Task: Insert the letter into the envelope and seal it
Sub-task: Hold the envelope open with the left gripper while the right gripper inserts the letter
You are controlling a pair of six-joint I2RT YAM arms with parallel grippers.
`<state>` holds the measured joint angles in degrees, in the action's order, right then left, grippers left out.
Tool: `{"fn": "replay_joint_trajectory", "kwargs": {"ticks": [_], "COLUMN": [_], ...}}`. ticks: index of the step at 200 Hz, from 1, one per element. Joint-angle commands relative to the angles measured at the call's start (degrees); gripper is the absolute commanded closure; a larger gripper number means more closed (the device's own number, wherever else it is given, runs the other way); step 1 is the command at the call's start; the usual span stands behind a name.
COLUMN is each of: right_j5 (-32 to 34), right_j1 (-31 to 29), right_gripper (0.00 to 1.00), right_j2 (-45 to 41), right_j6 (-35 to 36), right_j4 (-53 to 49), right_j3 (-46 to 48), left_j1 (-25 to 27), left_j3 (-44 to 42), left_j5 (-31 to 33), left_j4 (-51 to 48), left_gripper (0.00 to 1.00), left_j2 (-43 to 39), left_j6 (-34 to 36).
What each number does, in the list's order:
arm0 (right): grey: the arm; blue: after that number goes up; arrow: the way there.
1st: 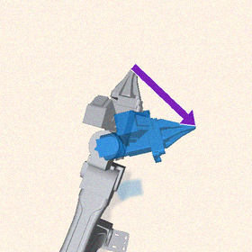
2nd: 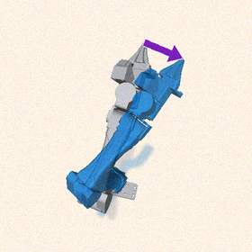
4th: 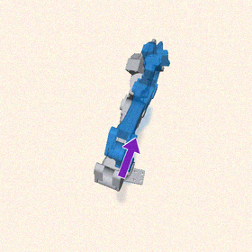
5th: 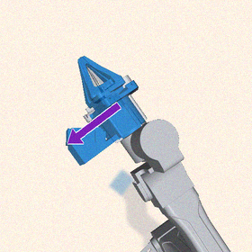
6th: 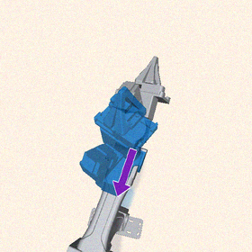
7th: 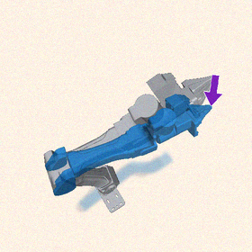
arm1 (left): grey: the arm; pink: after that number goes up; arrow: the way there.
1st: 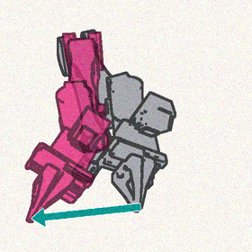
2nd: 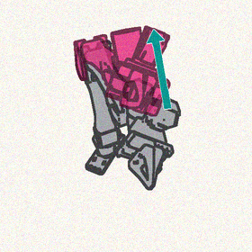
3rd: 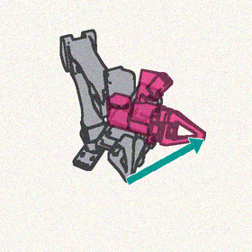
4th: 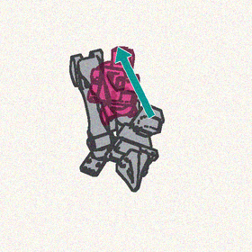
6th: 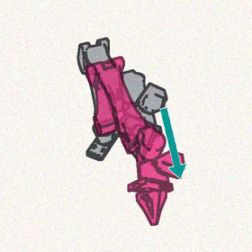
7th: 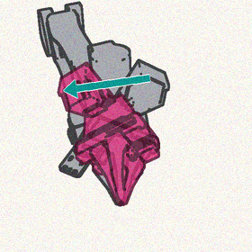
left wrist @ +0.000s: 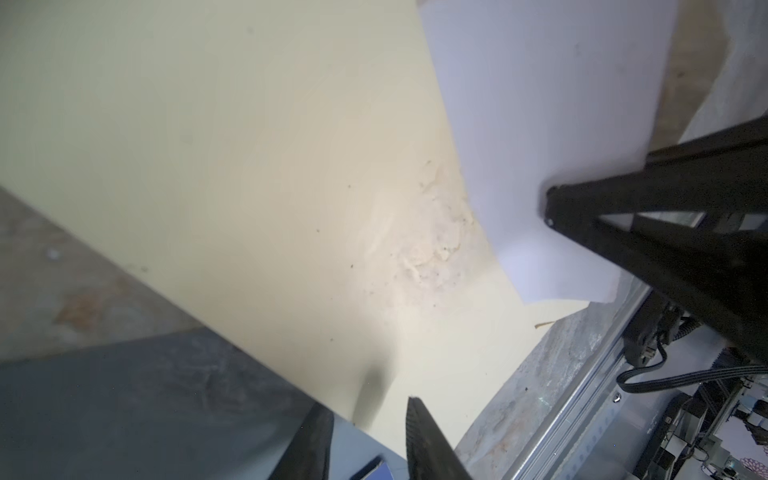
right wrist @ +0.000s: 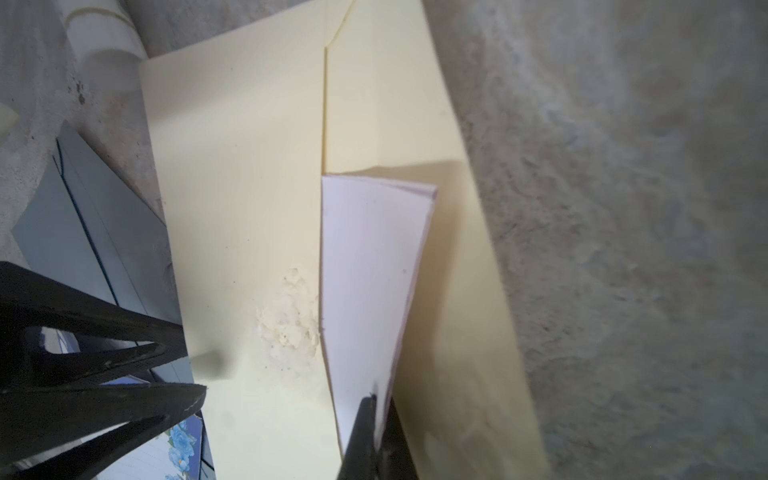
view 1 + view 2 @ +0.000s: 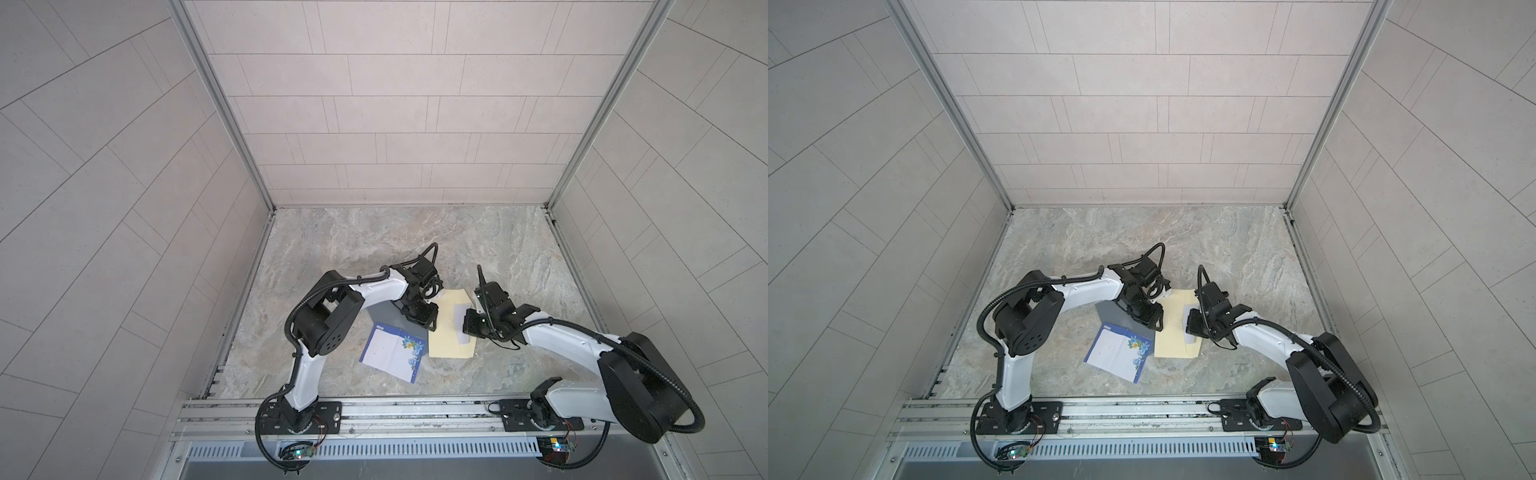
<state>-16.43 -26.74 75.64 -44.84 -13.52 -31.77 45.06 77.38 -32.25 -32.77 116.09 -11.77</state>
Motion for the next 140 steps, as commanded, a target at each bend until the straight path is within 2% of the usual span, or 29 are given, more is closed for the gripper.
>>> {"fn": "replay_joint_trajectory", "kwargs": {"ticks": [1,13,19,26,34,44,63,73,102,140], "right_j5": [-0.8,0.1,1.1,2.8,4.6,6.5,9.2,9.6,9.5,10.0], "right_j1": [-0.5,-0.5,-0.4,-0.5,-0.4,-0.5,-0.4,-0.5,-0.4,-0.3], "right_gripper": [1.00,1.00,0.96,0.87,0.72,0.63,0.38,0.29,0.15,0.15], "right_j2": [2.4,3.5,3.8,3.9,3.6,3.0,1.7,1.3,2.1,4.8], "right_j6": [1.6,2.1,2.5,2.8,3.1,3.5,3.5,3.3,2.7,2.2], "right_j4": [-0.9,-2.3,-3.6,-5.7,-8.2,-10.5,-12.9,-13.2,-12.9,-11.9], "right_j3": [-2.6,-3.4,-5.5,-6.7,-8.1,-9.6,-11.2,-11.6,-12.4,-12.8], "left_j1": [-0.1,-0.1,-0.1,-0.1,-0.1,-0.1,-0.1,-0.1,-0.1,-0.1], "left_j3": [1.8,2.1,2.2,2.2,2.0,1.8,1.3,1.4,1.5,2.0], "left_j5": [0.7,1.1,1.5,1.9,2.5,2.8,2.9,2.8,2.4,1.5], "left_j4": [1.0,0.8,0.6,0.5,0.2,0.1,0.5,0.6,0.9,1.5], "left_gripper": [0.63,0.63,0.63,0.63,0.63,0.63,0.63,0.64,0.64,0.64], "left_j2": [1.5,1.9,1.9,2.0,1.9,1.8,1.4,1.5,1.4,1.1], "left_j6": [0.1,-0.2,-0.3,-0.3,-0.3,-0.4,-0.4,-0.4,-0.4,-0.5]}}
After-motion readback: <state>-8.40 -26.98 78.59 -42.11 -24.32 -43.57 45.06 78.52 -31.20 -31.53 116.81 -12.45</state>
